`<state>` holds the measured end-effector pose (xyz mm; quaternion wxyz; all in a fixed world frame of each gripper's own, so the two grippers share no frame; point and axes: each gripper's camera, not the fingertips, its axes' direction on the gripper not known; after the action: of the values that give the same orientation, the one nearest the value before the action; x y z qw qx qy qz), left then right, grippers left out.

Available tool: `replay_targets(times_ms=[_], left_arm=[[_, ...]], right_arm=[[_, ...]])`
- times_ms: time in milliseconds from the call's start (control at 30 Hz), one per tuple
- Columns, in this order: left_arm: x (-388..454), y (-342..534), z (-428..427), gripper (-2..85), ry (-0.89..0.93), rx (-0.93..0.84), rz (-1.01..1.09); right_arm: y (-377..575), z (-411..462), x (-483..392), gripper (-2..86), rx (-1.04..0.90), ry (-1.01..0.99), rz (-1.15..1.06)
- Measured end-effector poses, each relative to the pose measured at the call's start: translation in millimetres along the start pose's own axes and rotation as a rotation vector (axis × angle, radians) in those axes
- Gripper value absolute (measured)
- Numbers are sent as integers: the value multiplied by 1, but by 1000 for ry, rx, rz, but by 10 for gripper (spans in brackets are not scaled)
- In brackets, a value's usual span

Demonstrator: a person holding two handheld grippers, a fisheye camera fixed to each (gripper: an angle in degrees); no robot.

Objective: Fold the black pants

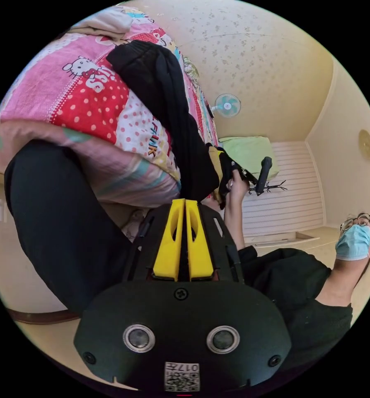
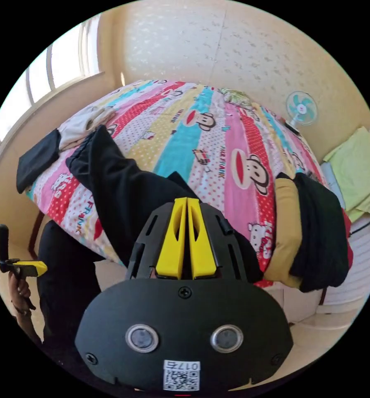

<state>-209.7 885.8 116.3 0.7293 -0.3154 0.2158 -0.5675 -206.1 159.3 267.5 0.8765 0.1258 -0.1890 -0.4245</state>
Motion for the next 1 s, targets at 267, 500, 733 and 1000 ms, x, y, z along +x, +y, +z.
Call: replay_targets(times_ms=[267, 500, 733, 1000], left_arm=[[9, -76, 54, 41, -22, 24, 130], [8, -129, 147, 57, -362, -72, 81], [-26, -147, 168, 2, -12, -26, 5], [58, -177, 279, -8, -24, -289, 244]], right_arm=[[88, 14, 104, 4, -169, -520, 155], [100, 39, 58, 4, -274, -233, -6], [89, 69, 44, 5, -338, -129, 10], [90, 90, 93, 3, -358, -331, 129]])
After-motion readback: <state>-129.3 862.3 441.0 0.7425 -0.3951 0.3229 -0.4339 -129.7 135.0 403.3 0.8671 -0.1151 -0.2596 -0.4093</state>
